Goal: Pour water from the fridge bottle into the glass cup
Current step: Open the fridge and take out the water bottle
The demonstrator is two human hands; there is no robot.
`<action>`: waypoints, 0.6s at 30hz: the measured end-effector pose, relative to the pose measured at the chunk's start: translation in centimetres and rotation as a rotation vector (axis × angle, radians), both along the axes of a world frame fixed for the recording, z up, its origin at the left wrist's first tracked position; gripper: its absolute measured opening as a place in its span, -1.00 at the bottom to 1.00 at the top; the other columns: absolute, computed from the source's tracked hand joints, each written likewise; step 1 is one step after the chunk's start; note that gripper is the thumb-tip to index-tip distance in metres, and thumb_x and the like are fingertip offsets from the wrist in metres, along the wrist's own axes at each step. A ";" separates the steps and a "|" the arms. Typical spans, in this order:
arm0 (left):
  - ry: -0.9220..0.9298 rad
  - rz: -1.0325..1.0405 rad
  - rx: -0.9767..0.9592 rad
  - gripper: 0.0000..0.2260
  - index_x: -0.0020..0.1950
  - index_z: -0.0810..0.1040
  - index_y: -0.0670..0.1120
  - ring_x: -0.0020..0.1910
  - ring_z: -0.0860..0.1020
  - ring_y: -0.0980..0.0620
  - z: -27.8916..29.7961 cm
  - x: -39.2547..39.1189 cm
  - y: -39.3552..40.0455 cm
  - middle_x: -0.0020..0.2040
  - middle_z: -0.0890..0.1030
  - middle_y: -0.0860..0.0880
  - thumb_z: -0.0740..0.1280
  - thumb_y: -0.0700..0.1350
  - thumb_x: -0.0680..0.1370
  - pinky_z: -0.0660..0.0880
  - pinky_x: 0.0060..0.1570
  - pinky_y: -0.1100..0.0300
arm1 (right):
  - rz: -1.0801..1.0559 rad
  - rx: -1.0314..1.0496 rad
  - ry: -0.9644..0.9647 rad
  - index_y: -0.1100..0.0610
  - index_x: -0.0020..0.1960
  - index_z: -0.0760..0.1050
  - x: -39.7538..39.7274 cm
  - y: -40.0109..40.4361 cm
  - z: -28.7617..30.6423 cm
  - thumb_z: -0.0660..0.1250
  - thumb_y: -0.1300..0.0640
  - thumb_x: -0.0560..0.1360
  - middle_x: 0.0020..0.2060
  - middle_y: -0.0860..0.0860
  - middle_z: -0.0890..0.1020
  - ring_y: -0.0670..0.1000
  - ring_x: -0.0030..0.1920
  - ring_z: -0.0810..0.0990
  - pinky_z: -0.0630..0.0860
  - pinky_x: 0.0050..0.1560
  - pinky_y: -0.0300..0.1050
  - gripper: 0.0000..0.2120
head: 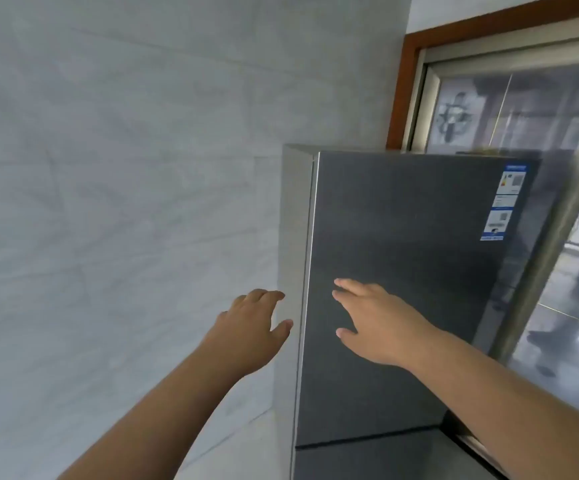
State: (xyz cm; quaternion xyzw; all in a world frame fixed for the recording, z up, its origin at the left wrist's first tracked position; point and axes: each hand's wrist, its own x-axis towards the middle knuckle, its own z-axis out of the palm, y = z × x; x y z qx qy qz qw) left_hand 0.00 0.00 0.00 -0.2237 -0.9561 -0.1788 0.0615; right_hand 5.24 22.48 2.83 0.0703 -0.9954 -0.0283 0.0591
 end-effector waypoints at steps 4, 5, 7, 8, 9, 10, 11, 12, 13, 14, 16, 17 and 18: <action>-0.030 -0.057 0.004 -0.48 0.64 0.23 0.11 0.59 0.29 -0.03 0.1 -4.0 0.1 0.63 0.30 0.06 0.17 0.20 0.70 0.33 0.52 -0.07 | -0.032 0.063 0.039 0.05 0.66 0.12 -3.9 -1.2 0.6 0.24 -0.09 0.64 0.67 -0.12 0.00 0.10 0.59 0.22 0.42 0.45 0.09 -0.35; -0.034 -0.070 0.000 -0.48 0.64 0.22 0.11 0.60 0.29 -0.03 0.1 -4.9 0.4 0.63 0.29 0.07 0.16 0.21 0.70 0.33 0.53 -0.07 | -0.044 0.086 0.046 0.05 0.66 0.11 -4.9 -1.4 0.6 0.24 -0.09 0.64 0.67 -0.11 0.00 0.10 0.58 0.23 0.43 0.45 0.09 -0.34; -0.031 -0.087 -0.003 -0.47 0.64 0.21 0.12 0.60 0.29 -0.03 -0.2 -6.5 0.7 0.64 0.29 0.07 0.16 0.22 0.69 0.32 0.53 -0.07 | -0.046 0.115 0.065 0.05 0.65 0.12 -7.0 -1.9 0.2 0.26 -0.07 0.64 0.67 -0.09 0.04 0.12 0.56 0.28 0.45 0.43 0.09 -0.34; -0.034 -0.092 -0.007 -0.47 0.65 0.20 0.13 0.60 0.29 -0.03 -0.2 -7.2 0.8 0.64 0.28 0.07 0.16 0.22 0.69 0.31 0.53 -0.08 | -0.046 0.127 0.069 0.04 0.65 0.13 -7.8 -2.2 0.0 0.27 -0.05 0.64 0.66 -0.07 0.07 0.13 0.54 0.32 0.47 0.41 0.09 -0.35; -0.045 -0.097 -0.006 -0.47 0.65 0.20 0.13 0.61 0.29 -0.03 -0.4 -7.9 0.9 0.65 0.28 0.07 0.17 0.22 0.69 0.31 0.54 -0.08 | -0.047 0.140 0.065 0.04 0.65 0.14 -8.8 -2.4 -0.4 0.27 -0.04 0.64 0.66 -0.06 0.10 0.13 0.51 0.35 0.48 0.39 0.09 -0.36; -0.053 -0.101 -0.007 -0.46 0.65 0.20 0.13 0.61 0.28 -0.03 -0.6 -8.6 1.0 0.65 0.28 0.06 0.17 0.22 0.69 0.31 0.54 -0.08 | -0.054 0.154 0.051 0.05 0.64 0.15 -9.8 -2.7 -0.9 0.27 -0.02 0.63 0.65 -0.05 0.12 0.13 0.50 0.37 0.48 0.38 0.09 -0.36; -0.062 -0.104 -0.003 -0.46 0.65 0.20 0.12 0.61 0.28 -0.03 -0.9 -9.2 1.2 0.65 0.27 0.06 0.17 0.22 0.69 0.30 0.53 -0.08 | -0.062 0.166 0.032 0.06 0.64 0.16 -10.7 -2.8 -1.3 0.28 0.00 0.63 0.65 -0.05 0.12 0.14 0.49 0.37 0.48 0.36 0.10 -0.36; -0.073 -0.107 0.001 -0.46 0.65 0.19 0.12 0.61 0.28 -0.03 -1.2 -9.8 1.4 0.65 0.27 0.06 0.18 0.22 0.69 0.30 0.53 -0.08 | -0.070 0.182 0.009 0.06 0.64 0.16 -11.6 -2.9 -1.8 0.29 0.02 0.62 0.65 -0.04 0.12 0.14 0.49 0.38 0.47 0.35 0.10 -0.36; -0.082 -0.108 0.002 -0.45 0.65 0.19 0.12 0.61 0.28 -0.03 -1.5 -10.4 1.6 0.65 0.27 0.06 0.18 0.23 0.69 0.30 0.53 -0.08 | -0.078 0.207 -0.002 0.07 0.64 0.17 -12.5 -2.9 -2.3 0.29 0.03 0.62 0.65 -0.03 0.12 0.15 0.48 0.39 0.48 0.32 0.10 -0.36; -0.090 -0.109 0.003 -0.45 0.66 0.19 0.12 0.61 0.28 -0.04 -1.8 -10.8 1.8 0.66 0.26 0.06 0.18 0.23 0.69 0.30 0.53 -0.07 | -0.088 0.235 -0.014 0.07 0.64 0.17 -13.4 -2.9 -2.6 0.30 0.04 0.61 0.65 -0.03 0.12 0.16 0.47 0.40 0.50 0.29 0.10 -0.36; -0.105 -0.105 0.007 -0.44 0.66 0.18 0.13 0.62 0.27 -0.04 -2.0 -11.5 2.2 0.66 0.25 0.06 0.18 0.23 0.69 0.30 0.53 -0.06 | -0.118 0.275 -0.019 0.08 0.63 0.18 -14.9 -2.6 -3.0 0.30 0.06 0.61 0.65 -0.04 0.12 0.17 0.45 0.42 0.53 0.23 0.09 -0.36; -0.114 -0.102 0.016 -0.44 0.66 0.18 0.13 0.62 0.27 -0.04 -2.2 -11.8 2.4 0.66 0.24 0.06 0.19 0.23 0.69 0.29 0.54 -0.06 | -0.129 0.293 -0.019 0.08 0.63 0.19 -15.6 -2.4 -3.1 0.30 0.07 0.60 0.65 -0.05 0.12 0.18 0.44 0.43 0.54 0.20 0.08 -0.36; -0.128 -0.096 0.023 -0.44 0.66 0.17 0.13 0.62 0.27 -0.04 -2.3 -12.1 2.6 0.67 0.24 0.06 0.19 0.23 0.69 0.29 0.54 -0.06 | -0.142 0.312 -0.021 0.07 0.63 0.20 -16.2 -2.3 -3.1 0.29 0.07 0.60 0.66 -0.06 0.11 0.18 0.42 0.44 0.56 0.16 0.07 -0.36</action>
